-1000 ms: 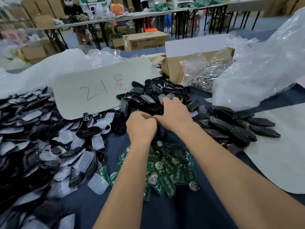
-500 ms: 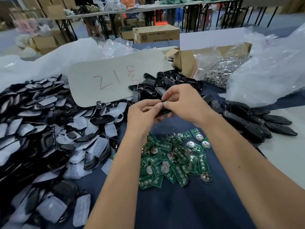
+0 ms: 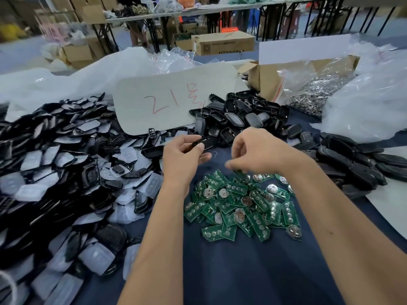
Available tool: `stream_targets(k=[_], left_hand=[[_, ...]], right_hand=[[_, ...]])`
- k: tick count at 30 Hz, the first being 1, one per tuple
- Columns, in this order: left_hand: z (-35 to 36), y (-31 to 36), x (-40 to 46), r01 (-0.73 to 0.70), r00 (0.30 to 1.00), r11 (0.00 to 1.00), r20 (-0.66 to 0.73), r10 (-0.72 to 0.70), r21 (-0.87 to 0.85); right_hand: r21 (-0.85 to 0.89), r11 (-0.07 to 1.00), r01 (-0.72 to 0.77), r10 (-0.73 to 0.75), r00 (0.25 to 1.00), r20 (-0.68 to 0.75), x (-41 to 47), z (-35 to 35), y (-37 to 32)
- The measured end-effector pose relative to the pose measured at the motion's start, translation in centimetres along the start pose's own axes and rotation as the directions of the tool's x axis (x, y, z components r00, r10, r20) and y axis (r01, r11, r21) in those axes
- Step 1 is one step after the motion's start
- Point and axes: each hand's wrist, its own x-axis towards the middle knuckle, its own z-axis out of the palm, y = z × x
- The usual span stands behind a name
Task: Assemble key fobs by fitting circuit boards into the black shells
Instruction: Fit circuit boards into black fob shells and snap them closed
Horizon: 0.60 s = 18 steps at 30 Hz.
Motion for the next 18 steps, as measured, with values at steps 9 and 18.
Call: stream_targets(k=[9,18], left_hand=[[1.7,-0.3,0.2,0.064,0.996,0.997,0.07,-0.061,-0.044],[2.7,-0.5,-0.3,0.083,0.992,0.996,0.1,-0.081,-0.016]], right_hand=[[0.825,0.532,0.194,0.189,0.922,-0.338,1.8,5.8,2.2],[0.85,0.412,0.328,0.256,0.854,-0.454,1.6,6.2,2.8]])
